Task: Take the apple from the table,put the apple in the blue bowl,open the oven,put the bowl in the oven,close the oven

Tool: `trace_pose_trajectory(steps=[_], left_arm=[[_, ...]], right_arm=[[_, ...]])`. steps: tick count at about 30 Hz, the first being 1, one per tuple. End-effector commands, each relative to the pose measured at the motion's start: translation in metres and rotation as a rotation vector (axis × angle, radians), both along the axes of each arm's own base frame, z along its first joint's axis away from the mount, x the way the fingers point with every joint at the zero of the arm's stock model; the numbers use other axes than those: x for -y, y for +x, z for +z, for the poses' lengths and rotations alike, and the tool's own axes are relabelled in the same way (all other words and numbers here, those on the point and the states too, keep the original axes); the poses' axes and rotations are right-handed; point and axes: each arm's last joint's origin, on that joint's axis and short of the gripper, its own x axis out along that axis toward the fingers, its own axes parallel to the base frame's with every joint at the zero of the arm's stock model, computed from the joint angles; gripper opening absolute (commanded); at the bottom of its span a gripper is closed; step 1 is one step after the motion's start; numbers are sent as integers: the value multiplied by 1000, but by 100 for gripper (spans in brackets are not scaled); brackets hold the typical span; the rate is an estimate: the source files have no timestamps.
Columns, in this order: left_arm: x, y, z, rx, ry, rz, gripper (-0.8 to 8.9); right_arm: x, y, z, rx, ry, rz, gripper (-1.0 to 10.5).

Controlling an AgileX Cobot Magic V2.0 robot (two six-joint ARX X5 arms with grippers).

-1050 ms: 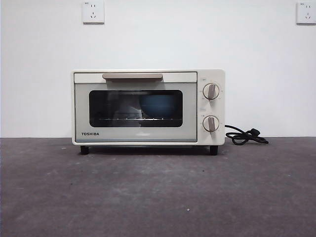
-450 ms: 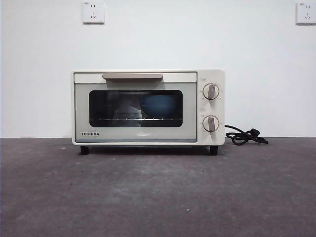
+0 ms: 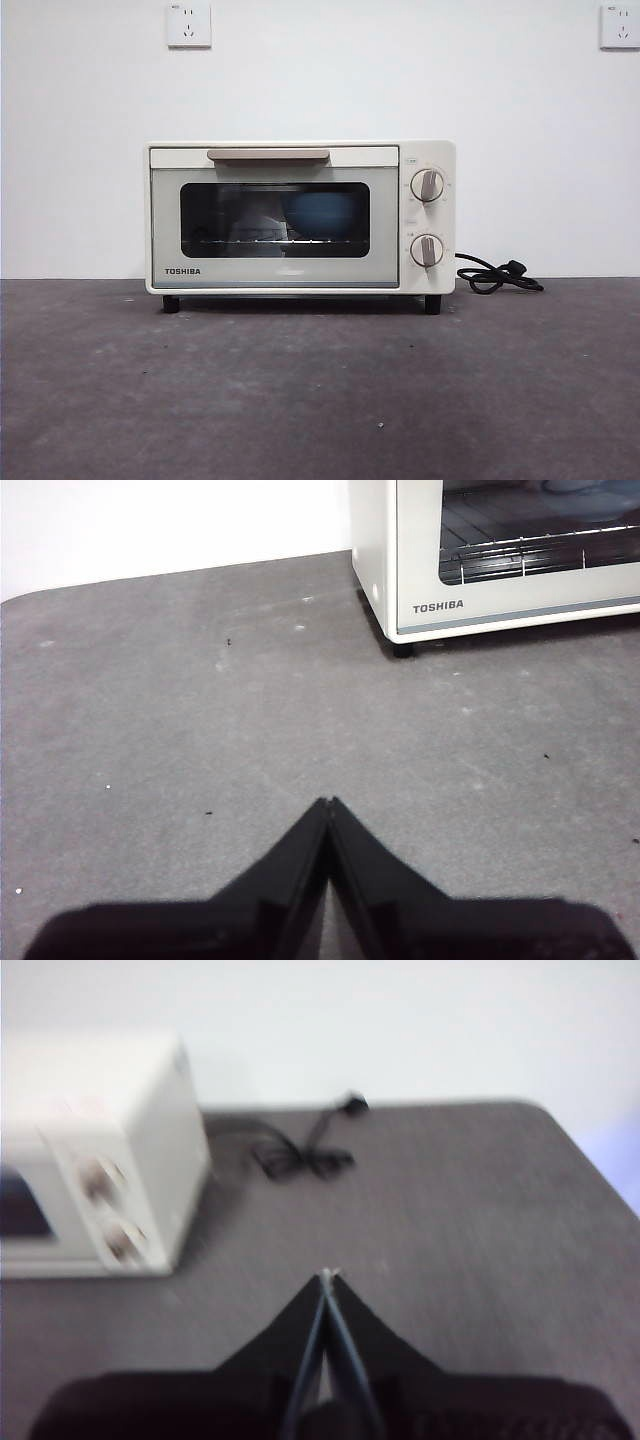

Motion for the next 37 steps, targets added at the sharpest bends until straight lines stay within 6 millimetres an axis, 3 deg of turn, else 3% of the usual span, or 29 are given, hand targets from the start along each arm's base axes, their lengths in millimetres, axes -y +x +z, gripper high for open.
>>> trace_pose_trajectory(steps=[1,8,20,28,37], left_arm=[[0,0,-3,-4,2,-3,-4],[0,0,-3,-4,2,-3,-4],[0,0,-3,-4,2,-3,-4],[0,0,-3,-3,2,-2,-4],[0,0,-3,-5,2,-3,-4]], right_arm=[[3,-5,-32,16,-29,22,0],[7,-7,-89,116,-13,-6,0],[13,-9,-149,163,5,-71,0],[14,-10,-171,108,-7,-87,0],[13,-10,-171,100,-35,-49,1]])
